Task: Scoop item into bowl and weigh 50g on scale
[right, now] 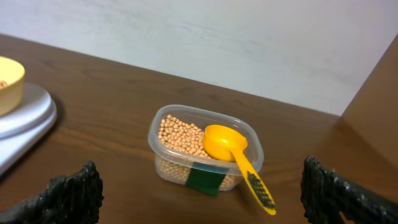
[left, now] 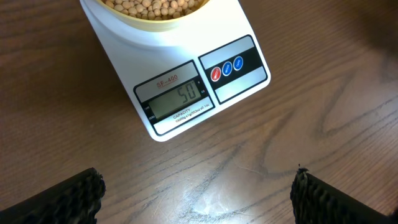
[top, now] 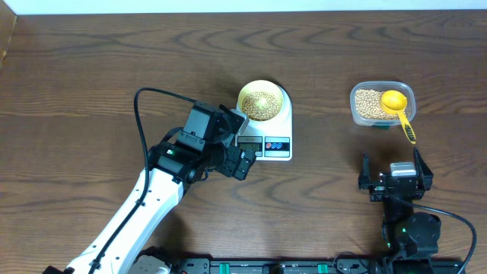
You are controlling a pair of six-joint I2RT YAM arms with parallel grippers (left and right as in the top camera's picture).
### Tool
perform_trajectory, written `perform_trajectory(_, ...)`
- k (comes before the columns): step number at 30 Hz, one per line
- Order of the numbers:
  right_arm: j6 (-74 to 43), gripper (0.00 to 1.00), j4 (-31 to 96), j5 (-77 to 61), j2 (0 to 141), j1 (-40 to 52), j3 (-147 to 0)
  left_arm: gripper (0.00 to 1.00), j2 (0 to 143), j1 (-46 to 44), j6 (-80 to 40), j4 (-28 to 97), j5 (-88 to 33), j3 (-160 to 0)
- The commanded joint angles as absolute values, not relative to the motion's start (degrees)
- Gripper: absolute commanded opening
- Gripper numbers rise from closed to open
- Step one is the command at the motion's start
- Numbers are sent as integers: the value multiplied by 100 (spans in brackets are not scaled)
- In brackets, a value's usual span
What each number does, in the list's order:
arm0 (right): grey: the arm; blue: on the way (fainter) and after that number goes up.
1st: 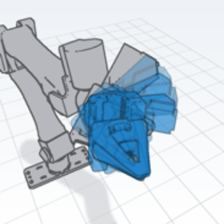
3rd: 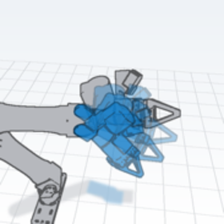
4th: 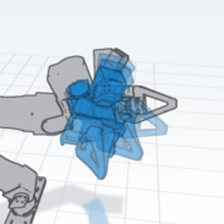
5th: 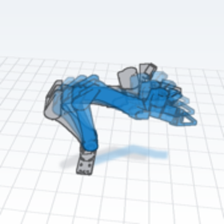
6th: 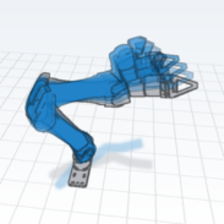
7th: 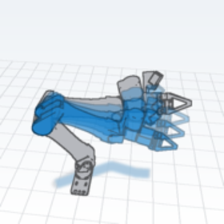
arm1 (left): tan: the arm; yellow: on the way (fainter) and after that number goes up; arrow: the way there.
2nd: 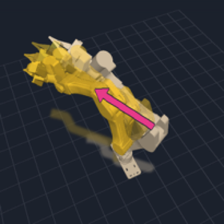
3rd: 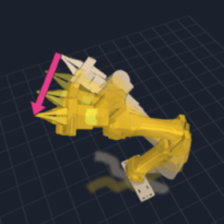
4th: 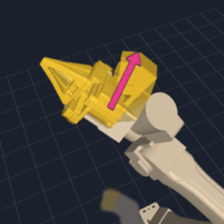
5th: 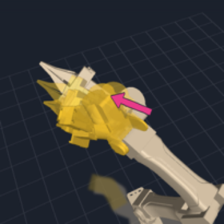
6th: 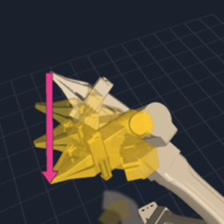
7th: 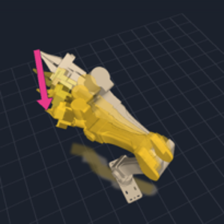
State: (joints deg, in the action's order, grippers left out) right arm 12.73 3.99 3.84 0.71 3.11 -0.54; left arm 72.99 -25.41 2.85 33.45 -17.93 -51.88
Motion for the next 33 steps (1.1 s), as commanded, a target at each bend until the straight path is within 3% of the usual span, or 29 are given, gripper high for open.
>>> perform_trajectory(1,685,99,412,399,30,255,-32,98,7336,-2547,338,3361,-1839,-5273)
perform_trajectory(33,215,99,416,233,30,-45,-32,98,7336,-2547,340,3361,-1839,-5273)
